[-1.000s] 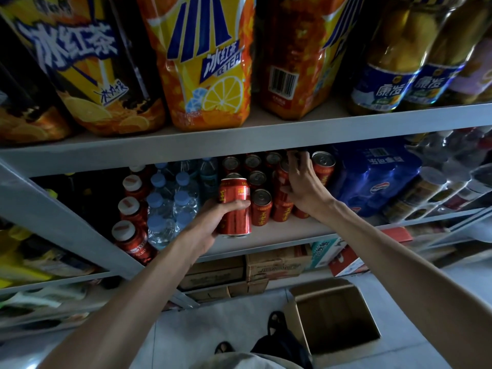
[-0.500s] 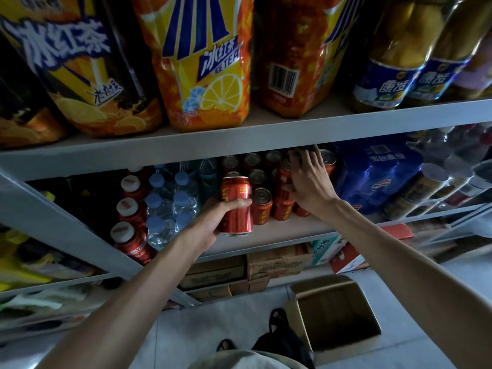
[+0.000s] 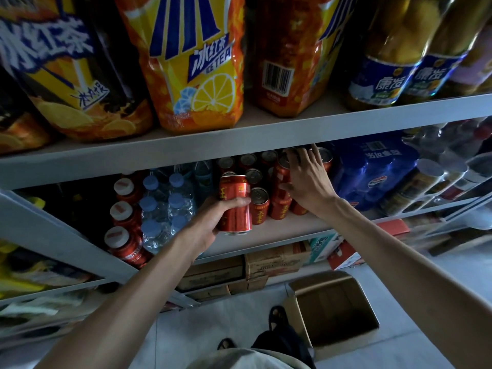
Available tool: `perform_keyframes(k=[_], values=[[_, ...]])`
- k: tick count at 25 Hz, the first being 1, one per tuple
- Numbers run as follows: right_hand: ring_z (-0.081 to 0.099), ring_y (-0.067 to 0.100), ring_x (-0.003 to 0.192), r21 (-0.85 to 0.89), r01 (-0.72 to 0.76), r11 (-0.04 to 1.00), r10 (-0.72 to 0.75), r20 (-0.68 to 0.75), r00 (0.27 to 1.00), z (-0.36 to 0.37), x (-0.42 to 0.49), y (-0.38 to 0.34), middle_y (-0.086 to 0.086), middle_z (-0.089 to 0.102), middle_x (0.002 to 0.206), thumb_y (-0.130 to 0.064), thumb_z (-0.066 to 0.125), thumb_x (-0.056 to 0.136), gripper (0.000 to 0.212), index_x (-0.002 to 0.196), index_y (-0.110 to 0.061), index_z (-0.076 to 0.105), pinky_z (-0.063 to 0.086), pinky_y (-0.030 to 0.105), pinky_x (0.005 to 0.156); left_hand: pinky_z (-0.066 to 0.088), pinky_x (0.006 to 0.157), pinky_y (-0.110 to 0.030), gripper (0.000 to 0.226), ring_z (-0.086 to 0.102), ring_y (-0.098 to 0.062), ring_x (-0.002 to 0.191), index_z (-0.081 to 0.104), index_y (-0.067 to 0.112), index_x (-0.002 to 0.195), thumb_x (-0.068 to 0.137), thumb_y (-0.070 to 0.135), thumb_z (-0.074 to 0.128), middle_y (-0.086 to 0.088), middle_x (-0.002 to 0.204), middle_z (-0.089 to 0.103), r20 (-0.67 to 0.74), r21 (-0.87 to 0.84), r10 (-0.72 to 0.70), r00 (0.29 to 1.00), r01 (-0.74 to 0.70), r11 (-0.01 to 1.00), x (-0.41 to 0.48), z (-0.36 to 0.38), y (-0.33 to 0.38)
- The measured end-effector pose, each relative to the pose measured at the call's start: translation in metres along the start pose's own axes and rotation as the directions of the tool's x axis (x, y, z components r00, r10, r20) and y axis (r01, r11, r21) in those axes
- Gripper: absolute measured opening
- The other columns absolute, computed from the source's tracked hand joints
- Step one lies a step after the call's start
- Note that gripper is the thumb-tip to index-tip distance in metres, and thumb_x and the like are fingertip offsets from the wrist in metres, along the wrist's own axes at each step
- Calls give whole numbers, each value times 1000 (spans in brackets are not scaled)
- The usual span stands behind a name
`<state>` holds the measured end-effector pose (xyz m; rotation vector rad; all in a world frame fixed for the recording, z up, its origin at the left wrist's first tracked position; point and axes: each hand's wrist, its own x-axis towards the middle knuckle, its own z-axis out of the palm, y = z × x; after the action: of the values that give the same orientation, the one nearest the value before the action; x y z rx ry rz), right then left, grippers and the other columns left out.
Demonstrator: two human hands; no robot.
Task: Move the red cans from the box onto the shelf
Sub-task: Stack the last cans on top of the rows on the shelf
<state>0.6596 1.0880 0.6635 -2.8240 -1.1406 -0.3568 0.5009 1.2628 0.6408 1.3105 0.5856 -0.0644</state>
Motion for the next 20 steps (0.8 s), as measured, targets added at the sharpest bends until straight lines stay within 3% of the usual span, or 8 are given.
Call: perform_keyframes(k=[7,13,17,20], values=[[30,35,144,7,-3,1000,4,-19,1000,2,1,2,20,42,149,-36,84,72,98,149,-1,34,6,47,124,53,70,-31,56,67,-18,99,62,36,102,51,43,85,1,105,71,-2,2,3,1000,-3,1000,0,4,2],[27,33,146,38,9,999,-9,2,1000,5,2,5,19,39,151,-38,82,74,99,151,-3,32,3,47,124,53,77,-35,64,66,-20,102,62,33,105,46,44,85,-3,110,70,5,-4,-13,1000,13,1000,0,4,2],[26,33,147,49,25,998,-26,11,1000,5,2,8,20,39,152,-39,82,73,101,151,-1,31,-1,46,123,53,90,-43,78,65,-23,105,61,29,113,41,46,87,-5,113,69,9,-7,-21,1000,21,1000,1,4,2],[27,34,146,53,34,998,-33,-13,999,4,2,8,20,39,151,-39,84,71,103,151,-1,31,2,46,124,53,87,-41,75,65,-22,104,61,31,109,40,46,88,-3,111,70,17,-19,-26,1000,26,999,3,5,2]])
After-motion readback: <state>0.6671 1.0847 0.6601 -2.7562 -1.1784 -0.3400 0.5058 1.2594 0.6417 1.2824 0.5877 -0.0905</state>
